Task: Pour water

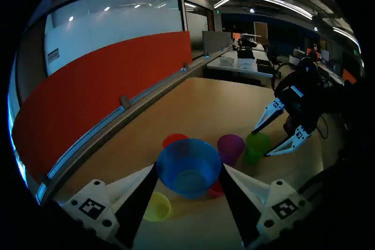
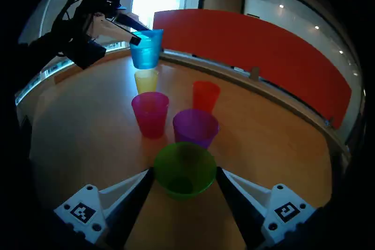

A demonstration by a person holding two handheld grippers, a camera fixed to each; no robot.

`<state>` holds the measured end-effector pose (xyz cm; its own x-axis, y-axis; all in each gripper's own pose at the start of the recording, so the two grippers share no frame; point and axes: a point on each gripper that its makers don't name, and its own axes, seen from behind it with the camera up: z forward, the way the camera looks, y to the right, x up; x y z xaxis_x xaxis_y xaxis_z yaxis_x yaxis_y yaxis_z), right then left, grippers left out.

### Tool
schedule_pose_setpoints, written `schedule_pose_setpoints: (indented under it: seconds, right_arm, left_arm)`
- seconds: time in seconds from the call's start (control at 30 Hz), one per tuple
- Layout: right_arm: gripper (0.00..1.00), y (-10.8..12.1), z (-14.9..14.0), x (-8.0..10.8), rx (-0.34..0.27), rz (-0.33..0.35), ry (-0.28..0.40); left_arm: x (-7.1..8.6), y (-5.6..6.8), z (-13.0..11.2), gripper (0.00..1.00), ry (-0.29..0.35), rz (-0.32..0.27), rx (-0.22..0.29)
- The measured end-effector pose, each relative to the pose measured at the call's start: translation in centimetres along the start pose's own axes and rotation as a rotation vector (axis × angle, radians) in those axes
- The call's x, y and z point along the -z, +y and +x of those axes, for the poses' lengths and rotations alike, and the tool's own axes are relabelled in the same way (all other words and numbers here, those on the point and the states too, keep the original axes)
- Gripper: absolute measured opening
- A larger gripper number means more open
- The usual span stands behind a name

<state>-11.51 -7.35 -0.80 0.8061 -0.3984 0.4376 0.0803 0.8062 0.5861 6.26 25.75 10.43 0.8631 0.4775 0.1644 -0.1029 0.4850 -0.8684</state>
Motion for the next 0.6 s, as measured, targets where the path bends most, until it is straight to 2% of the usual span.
schedule_pose_setpoints:
  seconds: [0.27,0.6]
  right_arm:
    - [1.00,0.1,-0.3,-0.5,0.016,-0.008,0.004]
    - [1.00,0.1,-0.5,-1.0,0.014,-0.011,0.012]
  left_arm:
    - [1.6,0.7,-0.6,0.87,0.014,0.018,0.022]
    - [3.2,0.9,-1.4,0.87,0.028,0.050,0.039]
